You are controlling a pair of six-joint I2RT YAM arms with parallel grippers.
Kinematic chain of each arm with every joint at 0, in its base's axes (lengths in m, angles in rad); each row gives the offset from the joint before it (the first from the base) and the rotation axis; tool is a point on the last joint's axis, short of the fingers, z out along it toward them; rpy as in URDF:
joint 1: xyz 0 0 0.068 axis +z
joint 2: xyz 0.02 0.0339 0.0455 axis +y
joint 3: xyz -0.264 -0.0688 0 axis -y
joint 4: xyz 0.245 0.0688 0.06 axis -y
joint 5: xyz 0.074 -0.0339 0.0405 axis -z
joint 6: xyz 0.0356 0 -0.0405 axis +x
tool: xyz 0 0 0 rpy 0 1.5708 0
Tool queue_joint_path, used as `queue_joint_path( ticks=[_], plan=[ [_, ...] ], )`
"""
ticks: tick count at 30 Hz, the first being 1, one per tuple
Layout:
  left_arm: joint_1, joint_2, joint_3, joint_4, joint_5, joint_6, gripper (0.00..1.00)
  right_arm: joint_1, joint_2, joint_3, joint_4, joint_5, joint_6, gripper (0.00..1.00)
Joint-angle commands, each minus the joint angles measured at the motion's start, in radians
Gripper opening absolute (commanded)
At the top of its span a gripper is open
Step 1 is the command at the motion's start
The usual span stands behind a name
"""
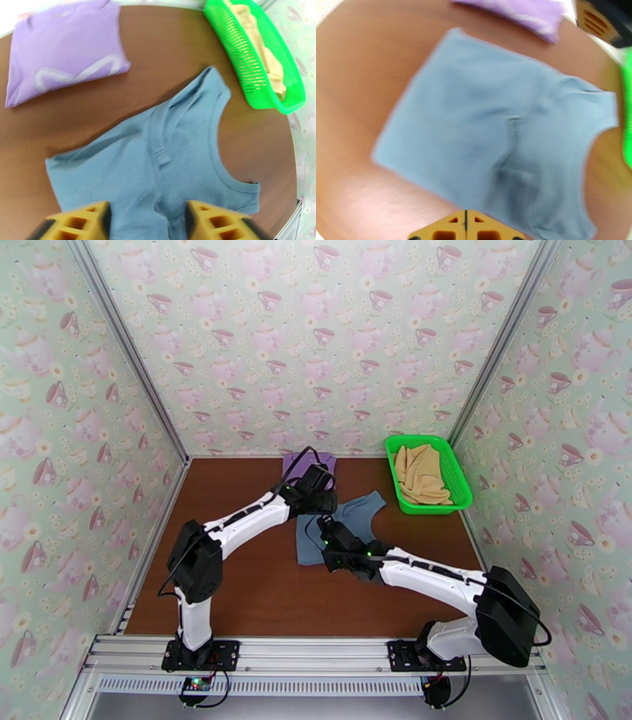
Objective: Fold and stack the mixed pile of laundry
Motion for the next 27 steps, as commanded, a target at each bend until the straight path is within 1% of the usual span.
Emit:
queue_joint_path(
  ticks=[1,4,8,11,13,16,20,23,25,27],
  plan=[
    [0.164,0.018,-0.093,-0.11,-0.055,0.021,0.25,-0.11,0.034,-0.026,-0.004,0.009,0.292,0.0],
    [0.181,0.094,-0.08,-0.079,-0.042,0.009,0.18,-0.114,0.121,0.005,0.015,0.033,0.311,0.0],
    [0.204,0.189,-0.047,-0.062,-0.04,0.005,0.15,-0.133,0.219,0.012,0.071,0.06,0.321,0.0],
    [0.221,0.23,-0.043,-0.034,-0.019,0.009,0.15,-0.14,0.282,-0.002,0.094,0.076,0.338,0.0],
    [0.229,0.256,-0.033,-0.02,0.007,0.022,0.14,-0.139,0.319,-0.022,0.118,0.057,0.352,0.0],
    [0.232,0.307,0.007,-0.018,0.053,0.048,0.14,-0.135,0.366,-0.049,0.172,-0.036,0.383,0.0],
    [0.232,0.369,0.071,-0.013,0.115,0.082,0.14,-0.088,0.404,-0.058,0.229,-0.113,0.448,0.0],
    [0.237,0.398,0.117,0.007,0.153,0.11,0.14,-0.05,0.415,-0.024,0.24,-0.136,0.49,0.0],
    [0.24,0.399,0.146,0.025,0.176,0.126,0.14,-0.046,0.41,0.015,0.232,-0.137,0.491,0.0],
    [0.243,0.379,0.177,0.031,0.201,0.136,0.15,-0.05,0.395,0.082,0.164,-0.089,0.455,0.0]
  ],
)
